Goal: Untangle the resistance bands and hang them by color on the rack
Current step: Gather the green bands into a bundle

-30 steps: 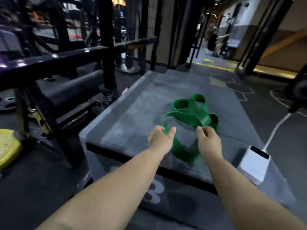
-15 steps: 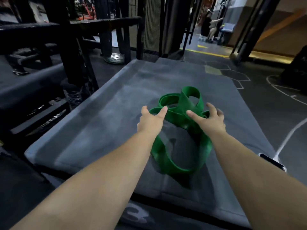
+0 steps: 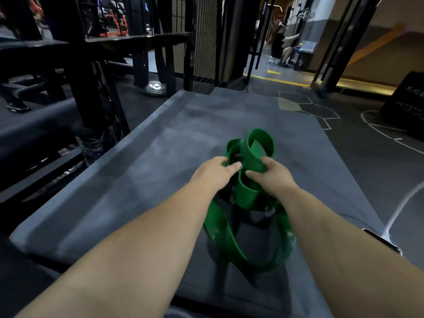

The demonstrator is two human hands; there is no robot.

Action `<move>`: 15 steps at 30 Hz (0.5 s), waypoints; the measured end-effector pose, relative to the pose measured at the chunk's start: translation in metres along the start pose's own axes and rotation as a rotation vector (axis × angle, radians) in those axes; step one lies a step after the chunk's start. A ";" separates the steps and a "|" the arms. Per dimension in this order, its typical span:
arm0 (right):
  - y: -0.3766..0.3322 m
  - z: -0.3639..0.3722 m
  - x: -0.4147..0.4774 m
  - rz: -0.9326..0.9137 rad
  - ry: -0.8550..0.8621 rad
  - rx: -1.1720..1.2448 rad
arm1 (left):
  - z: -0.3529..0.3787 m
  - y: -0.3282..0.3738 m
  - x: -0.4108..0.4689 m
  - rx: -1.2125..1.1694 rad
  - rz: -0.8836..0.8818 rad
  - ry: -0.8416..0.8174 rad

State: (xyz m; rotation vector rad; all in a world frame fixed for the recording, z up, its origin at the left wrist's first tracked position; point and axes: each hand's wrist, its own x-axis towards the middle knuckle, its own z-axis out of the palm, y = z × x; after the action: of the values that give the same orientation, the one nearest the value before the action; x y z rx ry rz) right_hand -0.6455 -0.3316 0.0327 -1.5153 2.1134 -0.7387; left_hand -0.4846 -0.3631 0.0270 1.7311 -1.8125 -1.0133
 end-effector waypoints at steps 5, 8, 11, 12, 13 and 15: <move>-0.014 0.010 -0.037 -0.083 -0.034 0.072 | 0.005 -0.008 -0.029 0.182 0.002 -0.007; -0.011 0.012 -0.061 -0.079 -0.036 0.244 | 0.003 -0.016 -0.053 0.200 0.012 -0.004; -0.013 0.007 -0.092 -0.093 -0.011 0.349 | -0.001 -0.028 -0.081 0.121 0.047 0.037; -0.013 0.005 -0.102 -0.096 -0.009 0.395 | -0.003 -0.033 -0.091 0.086 0.060 0.062; -0.013 0.003 -0.113 -0.089 -0.013 0.443 | -0.007 -0.037 -0.100 0.041 0.073 0.091; -0.013 -0.002 -0.135 -0.073 -0.030 0.526 | -0.016 -0.043 -0.123 -0.068 0.101 0.143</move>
State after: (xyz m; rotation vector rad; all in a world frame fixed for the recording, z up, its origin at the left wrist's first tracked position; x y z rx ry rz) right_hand -0.5960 -0.2063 0.0487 -1.3004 1.6656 -1.1771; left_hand -0.4288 -0.2444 0.0264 1.6117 -1.7369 -0.8764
